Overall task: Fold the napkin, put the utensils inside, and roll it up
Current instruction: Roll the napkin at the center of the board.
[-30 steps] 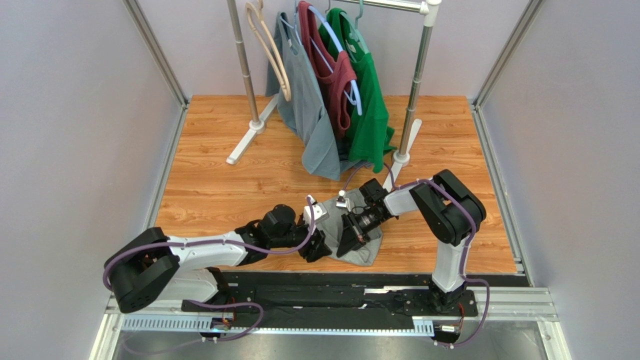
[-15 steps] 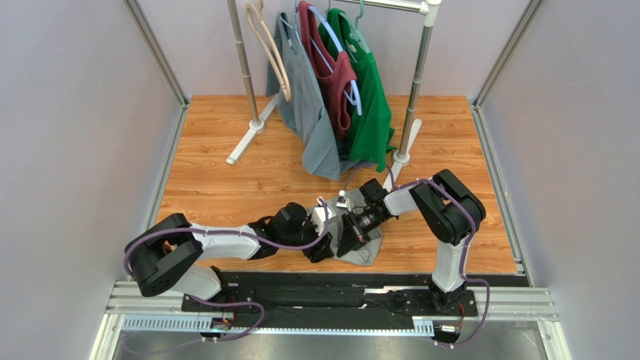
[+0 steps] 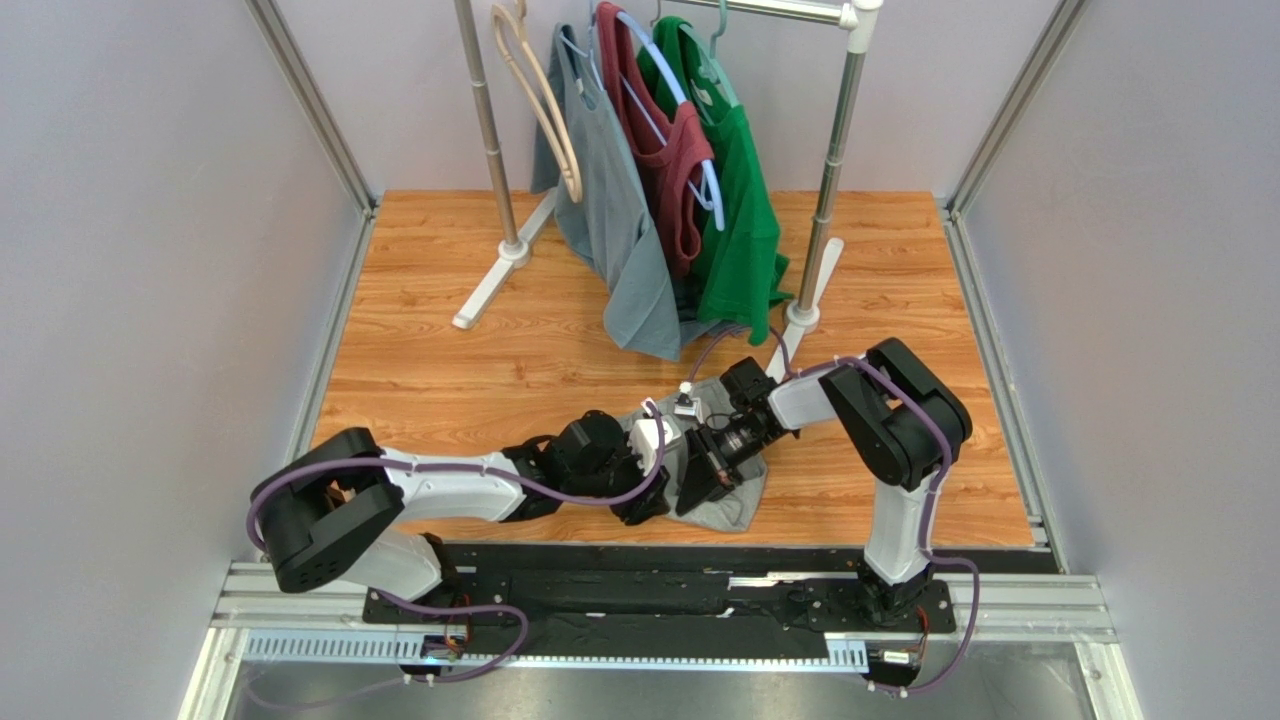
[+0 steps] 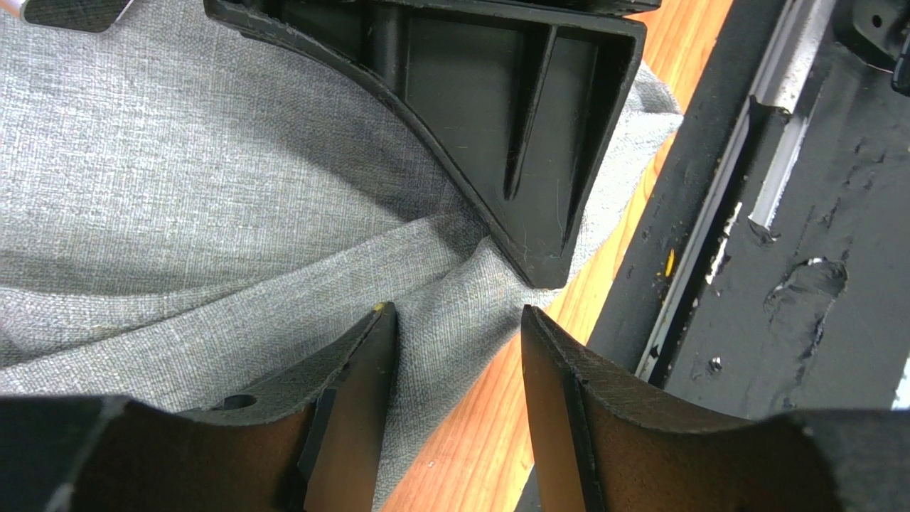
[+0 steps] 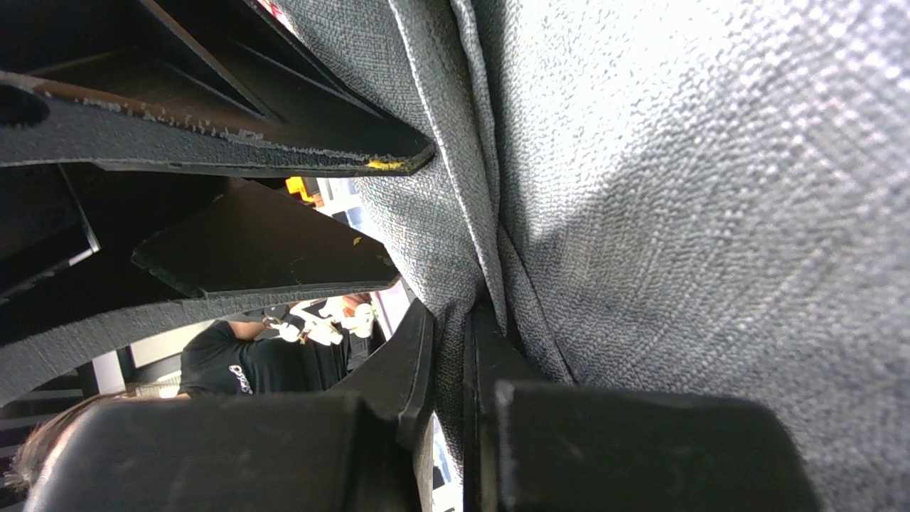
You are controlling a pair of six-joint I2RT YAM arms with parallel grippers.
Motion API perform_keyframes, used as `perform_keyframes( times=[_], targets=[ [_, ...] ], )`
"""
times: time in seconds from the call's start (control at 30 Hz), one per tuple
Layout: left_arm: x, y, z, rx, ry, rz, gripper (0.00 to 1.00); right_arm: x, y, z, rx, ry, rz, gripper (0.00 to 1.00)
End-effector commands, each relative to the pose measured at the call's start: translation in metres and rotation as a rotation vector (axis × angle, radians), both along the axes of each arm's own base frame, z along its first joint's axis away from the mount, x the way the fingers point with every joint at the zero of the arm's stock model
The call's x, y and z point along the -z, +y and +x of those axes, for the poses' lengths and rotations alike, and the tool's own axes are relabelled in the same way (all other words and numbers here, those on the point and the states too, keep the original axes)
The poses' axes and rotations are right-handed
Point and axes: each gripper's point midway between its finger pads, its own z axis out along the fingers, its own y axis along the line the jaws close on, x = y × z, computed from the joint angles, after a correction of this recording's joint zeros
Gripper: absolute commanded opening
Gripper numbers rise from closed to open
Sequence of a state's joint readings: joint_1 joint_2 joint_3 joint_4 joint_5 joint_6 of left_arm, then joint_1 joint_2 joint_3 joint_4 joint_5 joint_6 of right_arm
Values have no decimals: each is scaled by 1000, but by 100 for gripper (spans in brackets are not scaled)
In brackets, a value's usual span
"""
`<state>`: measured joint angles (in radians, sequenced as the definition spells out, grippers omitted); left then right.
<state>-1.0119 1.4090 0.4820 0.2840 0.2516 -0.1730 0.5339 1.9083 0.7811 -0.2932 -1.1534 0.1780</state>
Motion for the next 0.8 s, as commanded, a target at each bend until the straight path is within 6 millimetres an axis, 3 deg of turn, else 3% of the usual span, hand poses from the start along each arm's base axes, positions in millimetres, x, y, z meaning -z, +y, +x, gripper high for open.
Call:
perform_keyframes(
  times=[0.0, 0.3, 0.37, 0.5, 0.63, 0.67, 0.77],
  targets=[
    [21, 11, -22, 29, 75, 107, 54, 10, -2, 22, 38, -74, -51, 0],
    [34, 8, -32, 47, 108, 151, 60, 18, -5, 31, 63, -25, -69, 0],
    [41, 10, -31, 37, 114, 180, 56, 19, -5, 32, 66, -31, -76, 0],
    [45, 12, -29, 24, 116, 212, 38, 17, -7, 34, 76, -54, -100, 2],
    [54, 14, -31, 24, 139, 247, 36, 2, -8, 38, 97, -107, -100, 27],
    [54, 14, -31, 23, 143, 252, 36, -2, -7, 39, 101, -125, -100, 39],
    [61, 17, -32, 16, 166, 285, 35, -16, -9, 47, 142, -192, -118, 51]
  ],
)
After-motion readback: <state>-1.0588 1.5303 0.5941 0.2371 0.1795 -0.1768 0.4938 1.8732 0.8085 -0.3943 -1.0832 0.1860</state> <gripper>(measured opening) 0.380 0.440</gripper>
